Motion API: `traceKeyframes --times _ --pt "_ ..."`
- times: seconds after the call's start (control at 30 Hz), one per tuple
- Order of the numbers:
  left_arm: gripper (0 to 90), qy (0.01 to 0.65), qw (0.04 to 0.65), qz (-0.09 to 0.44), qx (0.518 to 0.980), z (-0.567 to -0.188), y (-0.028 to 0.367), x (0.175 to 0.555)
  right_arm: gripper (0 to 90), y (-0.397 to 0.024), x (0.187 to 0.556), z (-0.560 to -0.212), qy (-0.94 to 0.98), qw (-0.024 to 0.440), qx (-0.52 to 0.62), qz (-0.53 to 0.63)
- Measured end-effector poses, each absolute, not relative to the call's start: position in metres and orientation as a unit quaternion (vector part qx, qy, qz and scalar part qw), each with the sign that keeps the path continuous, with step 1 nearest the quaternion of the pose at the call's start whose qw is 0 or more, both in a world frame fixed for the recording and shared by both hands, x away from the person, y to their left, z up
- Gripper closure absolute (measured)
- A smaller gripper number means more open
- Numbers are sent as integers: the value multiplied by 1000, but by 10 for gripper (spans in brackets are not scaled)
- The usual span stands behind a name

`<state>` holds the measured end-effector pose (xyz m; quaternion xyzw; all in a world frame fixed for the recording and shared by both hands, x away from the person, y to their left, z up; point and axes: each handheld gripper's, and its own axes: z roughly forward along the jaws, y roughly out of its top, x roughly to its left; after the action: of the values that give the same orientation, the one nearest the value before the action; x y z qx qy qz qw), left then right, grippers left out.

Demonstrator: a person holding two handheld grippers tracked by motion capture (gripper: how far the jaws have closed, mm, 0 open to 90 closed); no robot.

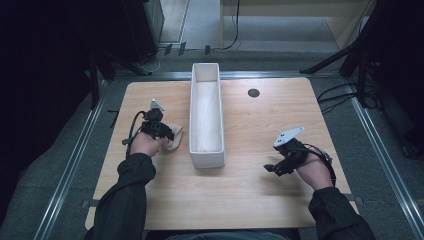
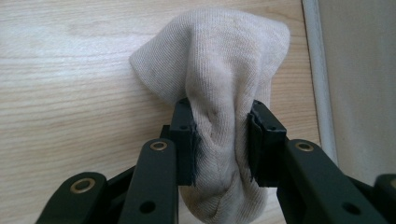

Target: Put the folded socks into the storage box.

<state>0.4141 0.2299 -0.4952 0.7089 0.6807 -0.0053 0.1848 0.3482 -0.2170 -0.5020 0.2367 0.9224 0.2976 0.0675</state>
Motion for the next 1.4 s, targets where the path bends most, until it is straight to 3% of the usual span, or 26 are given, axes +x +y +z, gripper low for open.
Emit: traceKeyframes --times 0.83,1.4 --pt "666 687 189 -8 701 -464 218 407 144 -211 354 -502 926 63 229 295" --pt "665 671 213 8 711 -415 201 401 144 -208 354 -503 928 61 228 289"
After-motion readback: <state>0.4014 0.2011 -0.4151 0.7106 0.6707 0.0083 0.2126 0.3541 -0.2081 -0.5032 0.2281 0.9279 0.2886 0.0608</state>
